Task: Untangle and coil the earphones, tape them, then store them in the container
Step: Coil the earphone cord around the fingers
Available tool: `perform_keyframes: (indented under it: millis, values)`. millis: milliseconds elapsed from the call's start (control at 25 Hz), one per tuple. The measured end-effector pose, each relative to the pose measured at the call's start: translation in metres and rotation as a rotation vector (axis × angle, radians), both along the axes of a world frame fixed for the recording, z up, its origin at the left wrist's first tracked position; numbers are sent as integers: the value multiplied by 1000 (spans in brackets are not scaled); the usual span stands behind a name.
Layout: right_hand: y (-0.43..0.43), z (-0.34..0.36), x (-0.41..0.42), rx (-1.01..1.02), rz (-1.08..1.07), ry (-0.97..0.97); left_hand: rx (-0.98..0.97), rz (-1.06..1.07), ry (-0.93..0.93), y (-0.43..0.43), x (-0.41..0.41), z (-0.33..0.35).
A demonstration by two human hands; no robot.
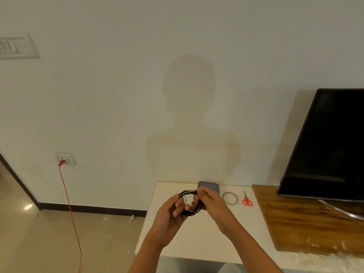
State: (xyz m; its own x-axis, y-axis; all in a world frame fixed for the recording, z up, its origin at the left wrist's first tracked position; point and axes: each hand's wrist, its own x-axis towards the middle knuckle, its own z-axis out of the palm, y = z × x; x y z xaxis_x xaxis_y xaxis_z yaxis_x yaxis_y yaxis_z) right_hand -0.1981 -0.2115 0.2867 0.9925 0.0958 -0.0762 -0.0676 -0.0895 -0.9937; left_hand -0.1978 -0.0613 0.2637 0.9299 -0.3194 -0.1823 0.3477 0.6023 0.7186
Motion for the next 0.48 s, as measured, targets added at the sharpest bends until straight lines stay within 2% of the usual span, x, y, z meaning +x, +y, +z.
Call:
perform_keyframes:
  millis: [80,160,360,400,480]
  values:
    - [1,-6,5,-126,-14,-37,-61,3,24,-7,1,-9]
    - [-1,-13,10,-276,10,-93,-20,-85,41,-8,8,-15]
    - [-17,-36,28,-650,135,-336,547,-352,-136,-6,42,-15]
    - [-21,-40,32,-711,153,-389,609,-373,-143,-9,48,-14]
    - [-30,-49,44,-748,172,-455,614,-415,-109,-14,59,-16]
